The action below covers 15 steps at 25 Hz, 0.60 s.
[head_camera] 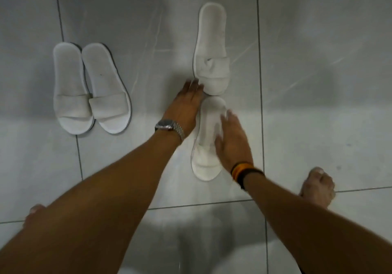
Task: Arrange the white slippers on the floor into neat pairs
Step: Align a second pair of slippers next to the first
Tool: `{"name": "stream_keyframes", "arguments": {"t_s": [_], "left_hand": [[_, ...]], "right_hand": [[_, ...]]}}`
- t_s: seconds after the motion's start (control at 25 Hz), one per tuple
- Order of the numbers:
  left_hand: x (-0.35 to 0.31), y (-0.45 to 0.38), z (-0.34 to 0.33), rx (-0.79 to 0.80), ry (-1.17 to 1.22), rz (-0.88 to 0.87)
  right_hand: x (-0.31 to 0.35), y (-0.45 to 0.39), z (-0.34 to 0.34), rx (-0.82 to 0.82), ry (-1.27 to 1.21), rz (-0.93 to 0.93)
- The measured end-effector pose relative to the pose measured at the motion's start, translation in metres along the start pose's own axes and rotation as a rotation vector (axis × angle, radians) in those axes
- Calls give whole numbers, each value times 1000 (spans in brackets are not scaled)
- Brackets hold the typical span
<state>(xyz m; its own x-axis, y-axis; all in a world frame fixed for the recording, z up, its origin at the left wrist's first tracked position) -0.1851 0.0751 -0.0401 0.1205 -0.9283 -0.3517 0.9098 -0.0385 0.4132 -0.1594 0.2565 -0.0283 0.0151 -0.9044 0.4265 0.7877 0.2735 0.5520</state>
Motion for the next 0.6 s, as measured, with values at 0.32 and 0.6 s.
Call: {"name": "stream_keyframes", "arguments": {"t_s": [0.32, 0.6], "left_hand": [[43, -48, 5, 99, -288, 17], [29, -1, -1, -62, -121, 59]], "right_hand": [[-55, -19, 7, 38, 297, -78], [-10, -135, 68, 133, 338, 133]]}}
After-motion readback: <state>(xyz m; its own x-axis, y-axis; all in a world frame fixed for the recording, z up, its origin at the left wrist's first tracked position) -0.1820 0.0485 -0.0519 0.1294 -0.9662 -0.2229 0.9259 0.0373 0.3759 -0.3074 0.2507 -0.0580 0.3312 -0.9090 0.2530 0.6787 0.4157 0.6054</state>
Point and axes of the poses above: each hand's wrist, its own y-axis away from the middle knuckle, its own z-axis out of the back of the hand, x = y × z, the point moved 1 cm from there along -y, towards the middle knuckle, and after that the axes turned 3 degrees about -y, right-handed, at the moved point
